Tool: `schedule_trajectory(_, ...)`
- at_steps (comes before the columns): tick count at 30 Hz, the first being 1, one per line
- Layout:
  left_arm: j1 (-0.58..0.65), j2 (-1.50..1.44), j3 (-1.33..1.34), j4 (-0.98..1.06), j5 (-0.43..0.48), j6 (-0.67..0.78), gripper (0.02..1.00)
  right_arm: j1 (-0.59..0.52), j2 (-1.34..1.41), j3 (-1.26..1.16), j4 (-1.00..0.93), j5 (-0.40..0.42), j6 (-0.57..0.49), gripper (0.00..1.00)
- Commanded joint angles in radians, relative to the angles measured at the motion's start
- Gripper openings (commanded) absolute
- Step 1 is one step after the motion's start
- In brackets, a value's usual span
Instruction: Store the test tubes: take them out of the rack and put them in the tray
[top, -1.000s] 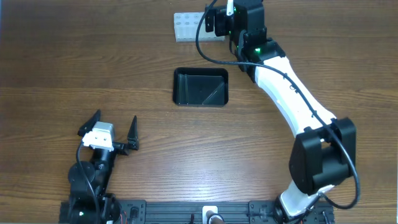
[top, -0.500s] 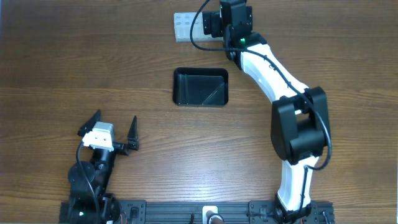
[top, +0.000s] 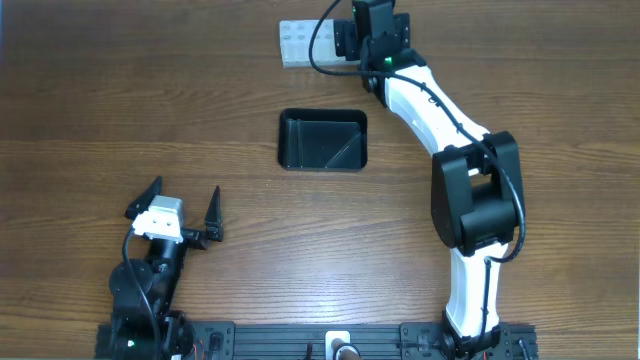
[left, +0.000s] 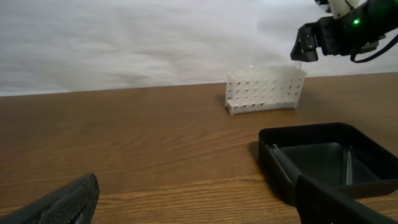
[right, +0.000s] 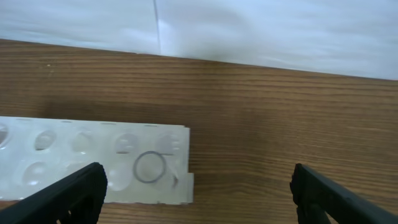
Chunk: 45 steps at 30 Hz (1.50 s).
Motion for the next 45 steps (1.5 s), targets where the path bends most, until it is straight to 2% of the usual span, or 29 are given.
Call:
schedule_trajectory(1, 0.005, -0.009, -0.005, -0.001, 0.014, -0.011, 1.000, -0.007, 0.031, 0.032, 0.005, 0.021, -0.008, 0.919)
schedule_trajectory(7, 0.005, -0.009, -0.005, -0.001, 0.014, -0.011, 1.000, -0.007, 0.037, 0.032, 0.011, 0.021, -0.008, 0.838)
schedule_trajectory(23, 0.005, -0.009, -0.005, -0.001, 0.014, -0.011, 1.000, 0.003, 0.037, 0.032, 0.015, 0.021, -0.008, 0.437)
schedule_trajectory(45, 0.005, -0.009, -0.005, -0.001, 0.014, -0.011, 1.000, 0.011, 0.075, 0.032, 0.105, -0.021, 0.007, 0.448)
